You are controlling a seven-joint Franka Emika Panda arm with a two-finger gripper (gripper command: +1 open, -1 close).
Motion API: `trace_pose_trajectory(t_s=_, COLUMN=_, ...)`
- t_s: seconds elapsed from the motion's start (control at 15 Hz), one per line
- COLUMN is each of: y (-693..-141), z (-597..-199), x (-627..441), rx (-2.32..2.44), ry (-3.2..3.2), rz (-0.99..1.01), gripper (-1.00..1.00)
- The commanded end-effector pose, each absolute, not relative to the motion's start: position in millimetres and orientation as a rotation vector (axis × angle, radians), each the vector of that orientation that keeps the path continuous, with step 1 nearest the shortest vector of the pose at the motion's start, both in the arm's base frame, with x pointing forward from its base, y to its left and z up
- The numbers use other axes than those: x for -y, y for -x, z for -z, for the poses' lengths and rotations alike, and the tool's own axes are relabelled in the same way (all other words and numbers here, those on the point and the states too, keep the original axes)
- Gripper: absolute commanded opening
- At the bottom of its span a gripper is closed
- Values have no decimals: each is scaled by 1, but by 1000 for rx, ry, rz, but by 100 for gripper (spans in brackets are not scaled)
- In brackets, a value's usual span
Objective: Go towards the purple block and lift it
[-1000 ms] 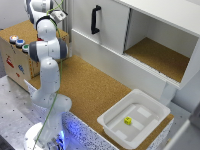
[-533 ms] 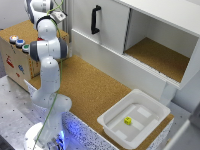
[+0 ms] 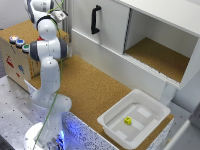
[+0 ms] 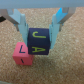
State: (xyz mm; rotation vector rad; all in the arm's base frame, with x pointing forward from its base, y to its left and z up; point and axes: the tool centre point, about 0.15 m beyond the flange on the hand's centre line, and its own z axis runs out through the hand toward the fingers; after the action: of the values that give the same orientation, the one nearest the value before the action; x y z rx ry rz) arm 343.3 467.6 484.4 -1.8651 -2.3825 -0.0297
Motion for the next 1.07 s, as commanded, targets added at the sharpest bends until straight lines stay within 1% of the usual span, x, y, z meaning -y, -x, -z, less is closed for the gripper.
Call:
trace_pose_trajectory(t_s=0.0, y=-356, z=-507, x=-435, rx=2223, ry=2058, rz=1, gripper=-100)
trace_pose_trajectory(t_s=0.53, y=-337, z=-486, x=-335, rx=1729, ry=2420, rz=69, gripper=-100)
trace_pose_trajectory(t_s=0.87, y=-306, z=-464, x=-272, rx=1379, ry=2612, rz=60, gripper=-100)
trace_pose_trajectory(t_s=1.0, y=-293, z=-457, x=-251, rx=1253, ry=2675, rz=19, gripper=-100)
